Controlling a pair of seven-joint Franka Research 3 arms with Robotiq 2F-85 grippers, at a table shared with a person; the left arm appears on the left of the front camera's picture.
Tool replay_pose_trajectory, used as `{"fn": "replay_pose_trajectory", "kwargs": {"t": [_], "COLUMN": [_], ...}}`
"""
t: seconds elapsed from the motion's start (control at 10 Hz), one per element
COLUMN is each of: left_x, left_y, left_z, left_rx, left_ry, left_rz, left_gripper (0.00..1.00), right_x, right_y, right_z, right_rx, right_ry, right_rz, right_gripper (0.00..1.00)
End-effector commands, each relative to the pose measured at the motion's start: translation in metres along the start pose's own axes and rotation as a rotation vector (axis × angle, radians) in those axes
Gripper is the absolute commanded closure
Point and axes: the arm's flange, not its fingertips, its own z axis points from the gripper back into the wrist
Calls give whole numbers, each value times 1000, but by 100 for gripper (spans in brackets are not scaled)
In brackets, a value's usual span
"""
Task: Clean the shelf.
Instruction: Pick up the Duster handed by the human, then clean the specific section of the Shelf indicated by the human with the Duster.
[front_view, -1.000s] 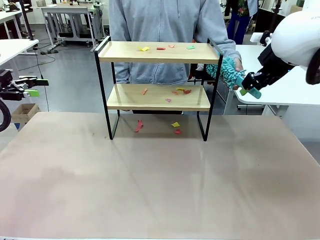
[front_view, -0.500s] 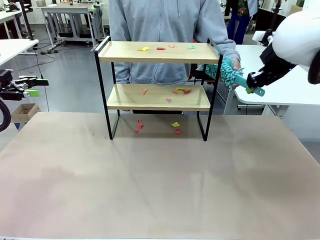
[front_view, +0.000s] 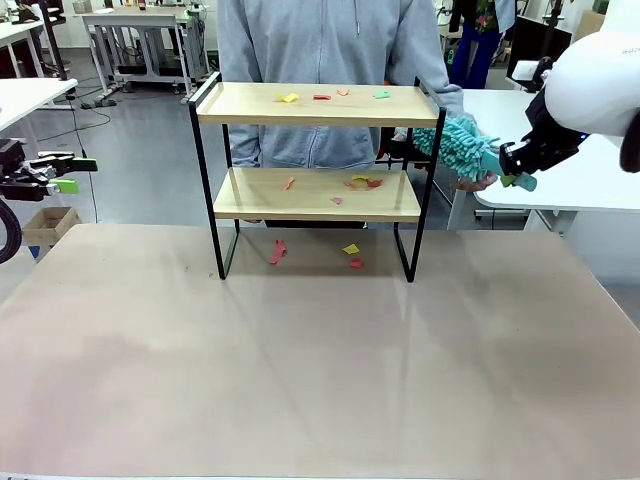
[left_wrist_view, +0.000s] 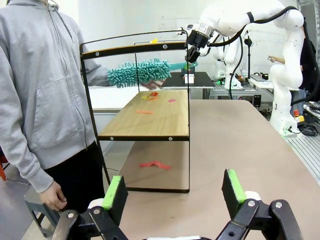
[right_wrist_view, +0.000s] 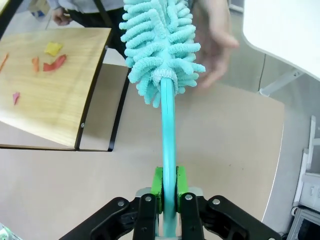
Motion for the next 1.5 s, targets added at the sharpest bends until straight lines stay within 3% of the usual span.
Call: {"fn": "replay_pose_trajectory", "kwargs": {"t": [0.0,0.1,1.2,1.3,1.4], "left_x": [2,2,2,2,2], "left_y": [0,0,0,0,0], "left_z": [1,1,1,1,1], "left_rx": [1,1,1,1,1], "left_ry": [-1,-1,-1,-1,-1], "left_rz": [-7,-7,-7,-7,-7], "left_gripper": [0,0,0,0,0], "right_x": [4,0,0,-2,-7], "right_y": [3,0,0,0,-12], "right_z": [6,0,0,-2,11], "right_rx": [-34,0,0,-2,-22], "right_ry": [53,0,0,23,30], "right_rz": [-40,0,0,-10,-5], "right_gripper": [100,100,100,87,87]}}
